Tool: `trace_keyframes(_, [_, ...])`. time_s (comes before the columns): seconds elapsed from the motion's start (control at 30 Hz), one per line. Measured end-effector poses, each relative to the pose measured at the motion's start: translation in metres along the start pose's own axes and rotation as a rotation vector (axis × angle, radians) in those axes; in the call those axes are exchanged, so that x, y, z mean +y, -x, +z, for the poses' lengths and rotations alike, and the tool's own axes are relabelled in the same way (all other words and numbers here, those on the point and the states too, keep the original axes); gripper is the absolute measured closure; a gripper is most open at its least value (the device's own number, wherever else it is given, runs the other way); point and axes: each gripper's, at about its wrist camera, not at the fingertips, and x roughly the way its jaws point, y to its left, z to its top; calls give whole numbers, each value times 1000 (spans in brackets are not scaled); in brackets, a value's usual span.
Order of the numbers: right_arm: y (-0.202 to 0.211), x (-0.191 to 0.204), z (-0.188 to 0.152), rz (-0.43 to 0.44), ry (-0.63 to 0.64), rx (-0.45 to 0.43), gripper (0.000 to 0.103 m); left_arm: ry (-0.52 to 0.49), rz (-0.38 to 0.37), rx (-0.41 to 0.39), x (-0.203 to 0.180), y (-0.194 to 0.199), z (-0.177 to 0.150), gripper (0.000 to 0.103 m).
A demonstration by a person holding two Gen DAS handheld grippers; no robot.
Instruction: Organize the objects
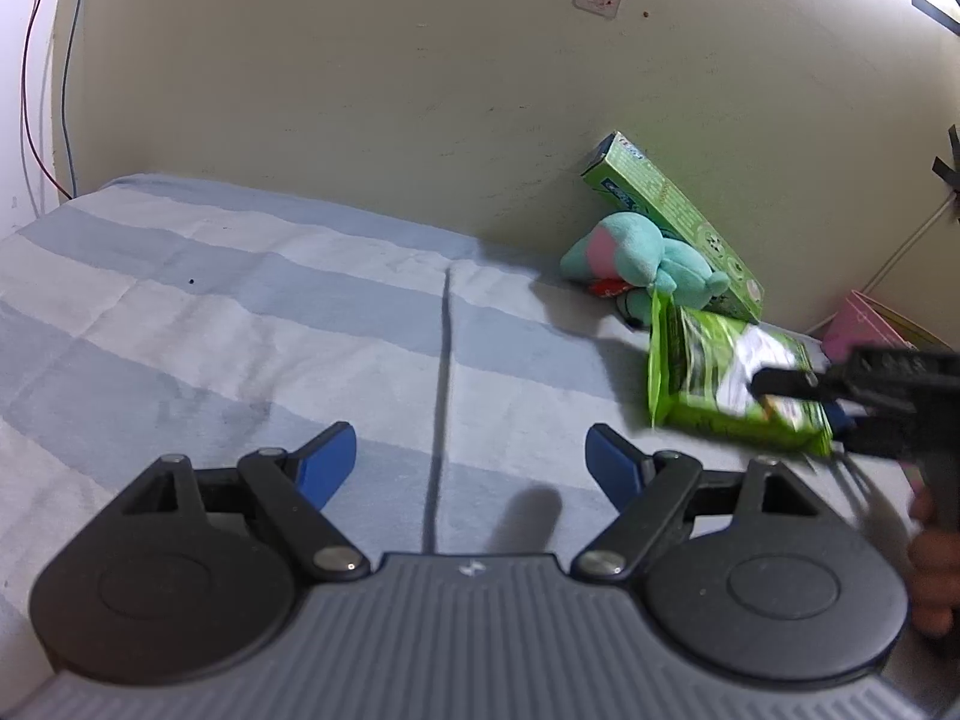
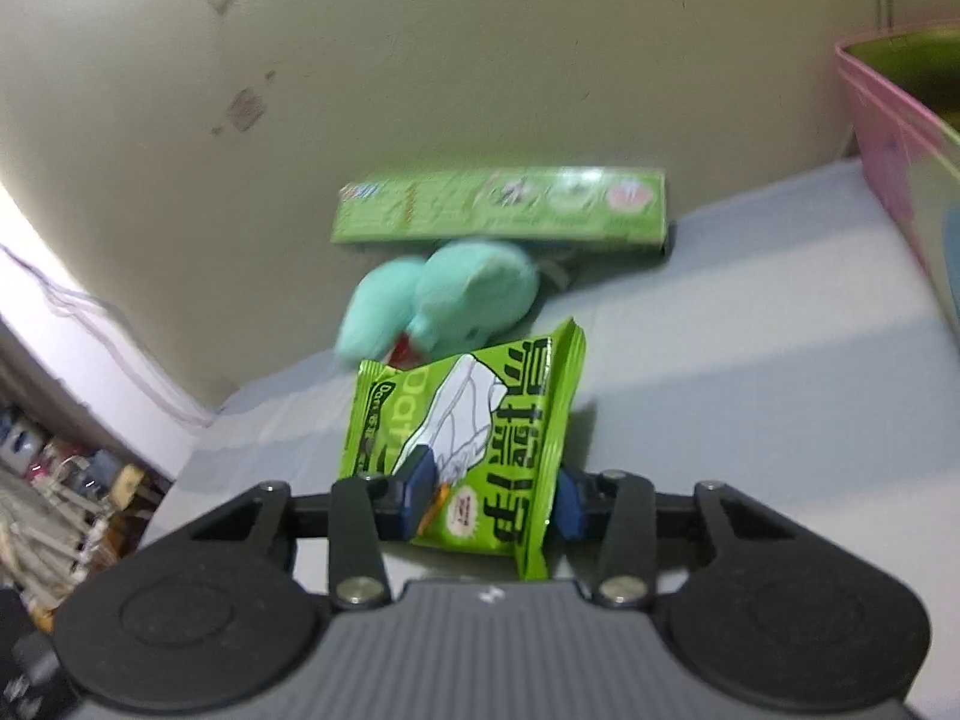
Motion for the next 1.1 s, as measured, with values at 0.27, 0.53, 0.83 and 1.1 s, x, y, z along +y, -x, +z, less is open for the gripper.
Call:
trace_keyframes(0.27, [62,21,-73,54,103,30,65,-19,-35,-6,-1,3,-2,18])
trace_keyframes(0.53, [153,3,-134,7,108,-42,67,-127,16,-47,-17,22,-13,18])
trace_keyframes(0.83, [235,-27,-173,-113,86,-123,62,-175,-138,5,-60,50,-50,18])
trace_keyframes(1.1, [284,-29,-204,-353,243,-254,25,-2,-451,132,-109,65,-79,17])
